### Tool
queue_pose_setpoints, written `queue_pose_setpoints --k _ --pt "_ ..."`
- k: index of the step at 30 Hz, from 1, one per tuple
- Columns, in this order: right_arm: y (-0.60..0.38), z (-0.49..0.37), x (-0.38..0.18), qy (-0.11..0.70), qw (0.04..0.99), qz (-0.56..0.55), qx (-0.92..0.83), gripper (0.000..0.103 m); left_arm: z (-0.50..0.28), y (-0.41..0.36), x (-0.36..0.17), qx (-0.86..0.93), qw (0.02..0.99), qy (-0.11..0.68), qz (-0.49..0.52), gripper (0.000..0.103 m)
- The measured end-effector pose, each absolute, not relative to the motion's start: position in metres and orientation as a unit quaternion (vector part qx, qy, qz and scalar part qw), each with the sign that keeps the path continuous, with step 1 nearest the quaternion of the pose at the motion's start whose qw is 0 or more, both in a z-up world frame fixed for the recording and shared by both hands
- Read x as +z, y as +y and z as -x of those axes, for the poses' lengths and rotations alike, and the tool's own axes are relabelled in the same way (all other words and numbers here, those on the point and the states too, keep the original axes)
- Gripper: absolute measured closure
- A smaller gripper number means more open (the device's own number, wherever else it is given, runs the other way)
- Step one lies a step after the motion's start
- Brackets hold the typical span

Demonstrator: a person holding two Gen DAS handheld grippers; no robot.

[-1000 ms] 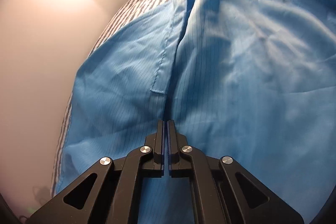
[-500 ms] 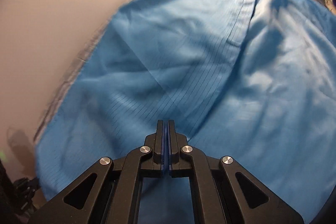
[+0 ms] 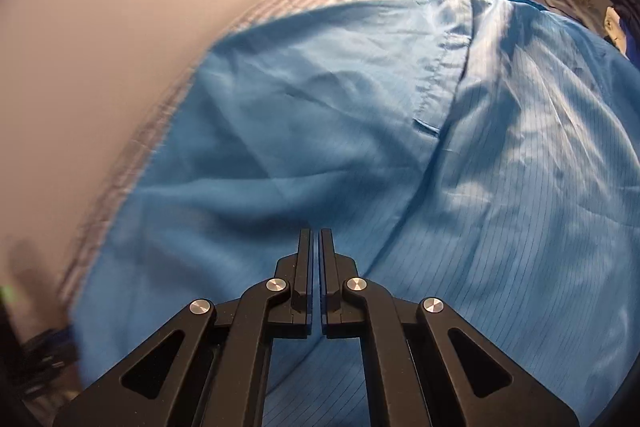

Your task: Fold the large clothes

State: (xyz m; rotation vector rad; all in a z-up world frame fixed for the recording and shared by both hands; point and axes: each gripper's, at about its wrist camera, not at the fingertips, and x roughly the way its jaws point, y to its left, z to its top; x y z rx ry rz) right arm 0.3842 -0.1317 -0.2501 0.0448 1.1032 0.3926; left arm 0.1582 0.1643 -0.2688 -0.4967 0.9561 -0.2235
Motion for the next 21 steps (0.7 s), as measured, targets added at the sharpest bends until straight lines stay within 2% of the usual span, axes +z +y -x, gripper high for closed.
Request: queue_pose_setpoints --k 1,2,4,6,8,14,21 --pt "-0.13 -0.381 -0.243 0.518 0.833 -0.021 0.194 0.101 -0.159 0.161 -0.269 -0.107 0.854 0.454 0.231 0.09" --pt "-0.127 -0.379 -0.237 0.515 0.833 -0.017 0.201 0.099 -0.161 0.157 -0.269 -0.108 0.855 0.453 0.227 0.098" --pt "-0.115 -0.38 -0.226 0.51 0.834 -0.016 0.211 0.088 -0.159 0.153 -0.264 -0.108 0.863 0.44 0.225 0.099" --pt "-0.104 -0.381 -0.214 0.499 0.836 -0.028 0.225 0.063 -0.152 0.149 -0.254 -0.107 0.875 0.42 0.216 0.1" --pt "-0.09 -0.384 -0.206 0.487 0.84 -0.037 0.239 0.056 -0.145 0.146 -0.246 -0.108 0.883 0.406 0.209 0.1" --pt "-0.021 -0.409 -0.207 0.516 0.814 -0.007 0.266 0.055 -0.143 0.136 -0.233 -0.11 0.896 0.391 0.178 0.101" --pt "0.039 -0.445 -0.236 0.562 0.796 0.022 0.225 0.055 -0.143 0.121 -0.227 -0.118 0.905 0.386 0.136 0.102"
